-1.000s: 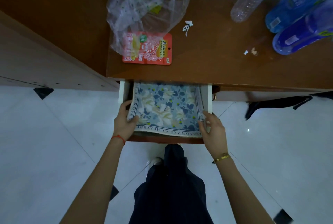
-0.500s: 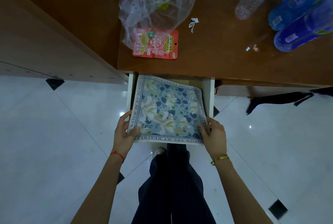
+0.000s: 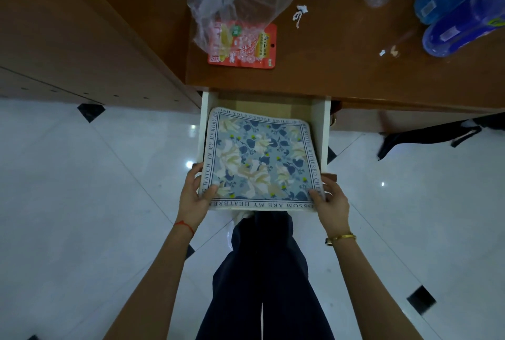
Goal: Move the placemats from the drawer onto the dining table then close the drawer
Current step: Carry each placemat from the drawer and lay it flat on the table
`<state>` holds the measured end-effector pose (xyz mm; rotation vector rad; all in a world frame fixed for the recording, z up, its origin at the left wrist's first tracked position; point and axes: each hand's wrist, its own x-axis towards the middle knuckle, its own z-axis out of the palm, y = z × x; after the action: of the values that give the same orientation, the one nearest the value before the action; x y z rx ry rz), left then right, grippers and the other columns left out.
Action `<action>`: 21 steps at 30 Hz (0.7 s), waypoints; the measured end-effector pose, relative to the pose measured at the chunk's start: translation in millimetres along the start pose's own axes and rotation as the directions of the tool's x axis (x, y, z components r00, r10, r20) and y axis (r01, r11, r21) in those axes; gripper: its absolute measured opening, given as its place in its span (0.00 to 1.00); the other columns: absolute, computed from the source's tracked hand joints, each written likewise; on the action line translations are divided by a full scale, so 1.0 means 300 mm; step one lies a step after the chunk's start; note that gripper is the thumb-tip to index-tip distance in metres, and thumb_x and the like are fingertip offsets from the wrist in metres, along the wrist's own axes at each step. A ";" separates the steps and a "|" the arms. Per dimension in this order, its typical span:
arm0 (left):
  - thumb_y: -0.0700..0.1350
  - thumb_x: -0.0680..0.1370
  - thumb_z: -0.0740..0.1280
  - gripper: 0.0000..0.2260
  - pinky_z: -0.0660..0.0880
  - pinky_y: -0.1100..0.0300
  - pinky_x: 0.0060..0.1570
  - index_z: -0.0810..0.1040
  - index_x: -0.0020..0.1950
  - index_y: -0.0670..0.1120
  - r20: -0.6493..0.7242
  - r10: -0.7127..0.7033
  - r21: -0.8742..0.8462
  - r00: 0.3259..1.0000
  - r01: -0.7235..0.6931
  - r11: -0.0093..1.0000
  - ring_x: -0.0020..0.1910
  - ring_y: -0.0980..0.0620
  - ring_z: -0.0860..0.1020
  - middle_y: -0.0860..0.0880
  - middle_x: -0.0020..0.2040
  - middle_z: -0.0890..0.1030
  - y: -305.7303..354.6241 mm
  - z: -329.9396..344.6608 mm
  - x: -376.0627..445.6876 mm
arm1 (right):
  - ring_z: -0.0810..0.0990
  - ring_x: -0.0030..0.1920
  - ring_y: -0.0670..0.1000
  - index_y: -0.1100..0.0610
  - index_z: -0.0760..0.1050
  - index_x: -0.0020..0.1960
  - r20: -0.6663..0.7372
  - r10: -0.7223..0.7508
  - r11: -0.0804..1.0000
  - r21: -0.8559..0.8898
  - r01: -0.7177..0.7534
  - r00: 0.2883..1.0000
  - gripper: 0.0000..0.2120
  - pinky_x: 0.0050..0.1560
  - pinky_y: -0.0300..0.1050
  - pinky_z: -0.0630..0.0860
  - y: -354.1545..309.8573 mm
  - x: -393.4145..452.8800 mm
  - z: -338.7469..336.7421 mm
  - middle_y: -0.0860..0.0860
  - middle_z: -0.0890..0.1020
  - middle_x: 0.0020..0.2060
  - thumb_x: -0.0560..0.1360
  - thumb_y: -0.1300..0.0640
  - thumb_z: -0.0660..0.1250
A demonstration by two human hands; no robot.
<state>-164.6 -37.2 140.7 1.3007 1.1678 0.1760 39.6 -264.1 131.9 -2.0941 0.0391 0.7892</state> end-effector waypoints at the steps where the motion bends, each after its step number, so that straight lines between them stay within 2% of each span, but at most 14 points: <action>1: 0.36 0.76 0.68 0.24 0.79 0.57 0.53 0.68 0.68 0.53 0.000 -0.010 0.006 1.000 0.010 1.000 0.60 0.50 0.78 0.46 0.63 0.78 -0.007 -0.001 0.003 | 0.82 0.44 0.50 0.56 0.74 0.61 0.037 0.020 1.000 0.017 -0.020 0.999 0.16 0.41 0.43 0.81 0.008 0.007 -0.006 0.55 0.82 0.50 0.74 0.63 0.71; 3: 0.37 0.77 0.68 0.22 0.78 0.58 0.54 0.69 0.68 0.52 0.017 -0.024 0.030 1.000 0.023 0.999 0.59 0.50 0.78 0.47 0.63 0.77 -0.019 -0.006 0.003 | 0.82 0.48 0.53 0.57 0.73 0.62 0.115 0.040 0.998 0.033 -0.044 0.993 0.16 0.46 0.49 0.81 0.017 0.012 -0.018 0.56 0.81 0.52 0.75 0.65 0.68; 7: 0.39 0.77 0.68 0.21 0.78 0.49 0.56 0.68 0.67 0.52 0.068 -0.080 0.090 0.994 0.074 0.993 0.58 0.49 0.79 0.48 0.60 0.79 -0.027 -0.023 -0.004 | 0.81 0.51 0.56 0.59 0.72 0.62 0.222 0.030 0.999 0.020 -0.035 0.975 0.15 0.46 0.42 0.81 0.019 -0.001 -0.040 0.58 0.80 0.55 0.77 0.68 0.64; 10: 0.39 0.77 0.68 0.22 0.78 0.49 0.56 0.66 0.68 0.52 0.097 -0.066 0.106 0.993 0.055 0.993 0.60 0.48 0.78 0.47 0.62 0.78 -0.002 -0.028 -0.014 | 0.81 0.52 0.56 0.57 0.68 0.66 0.241 -0.019 1.000 -0.012 0.023 0.970 0.18 0.50 0.47 0.80 0.002 -0.023 -0.049 0.56 0.80 0.55 0.78 0.68 0.61; 13: 0.39 0.77 0.67 0.23 0.79 0.49 0.55 0.65 0.68 0.54 0.100 -0.035 0.114 0.994 0.024 0.993 0.59 0.48 0.79 0.48 0.59 0.79 0.046 -0.033 -0.037 | 0.82 0.50 0.50 0.56 0.66 0.68 0.236 -0.067 0.997 -0.014 0.073 0.969 0.20 0.46 0.37 0.80 -0.036 -0.056 -0.062 0.54 0.81 0.53 0.79 0.68 0.60; 15: 0.39 0.77 0.67 0.22 0.79 0.49 0.54 0.65 0.67 0.55 0.107 -0.019 0.112 0.994 0.007 0.994 0.58 0.47 0.79 0.48 0.59 0.80 0.087 -0.041 -0.066 | 0.82 0.50 0.48 0.56 0.66 0.68 0.226 -0.098 0.995 0.008 0.098 0.969 0.20 0.45 0.36 0.80 -0.077 -0.092 -0.083 0.53 0.81 0.53 0.78 0.69 0.59; 18: 0.37 0.78 0.66 0.21 0.79 0.56 0.49 0.66 0.66 0.56 0.114 -0.014 0.098 0.993 0.002 0.995 0.57 0.47 0.79 0.48 0.56 0.80 0.169 -0.051 -0.138 | 0.82 0.51 0.45 0.57 0.66 0.67 0.205 -0.129 0.991 0.061 0.119 0.970 0.20 0.45 0.36 0.79 -0.143 -0.166 -0.136 0.52 0.82 0.53 0.78 0.71 0.58; 21: 0.37 0.78 0.66 0.22 0.78 0.61 0.45 0.66 0.62 0.60 0.132 0.011 0.099 0.991 -0.024 0.995 0.56 0.47 0.79 0.49 0.55 0.81 0.276 -0.061 -0.235 | 0.83 0.51 0.52 0.57 0.66 0.67 0.172 -0.125 0.989 0.099 0.109 0.977 0.20 0.45 0.38 0.80 -0.214 -0.266 -0.205 0.56 0.82 0.52 0.78 0.70 0.59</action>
<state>-170.8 -45.4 250.5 1.3900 1.0646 0.0444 27.3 -290.1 247.7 -1.9164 -0.1423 0.8833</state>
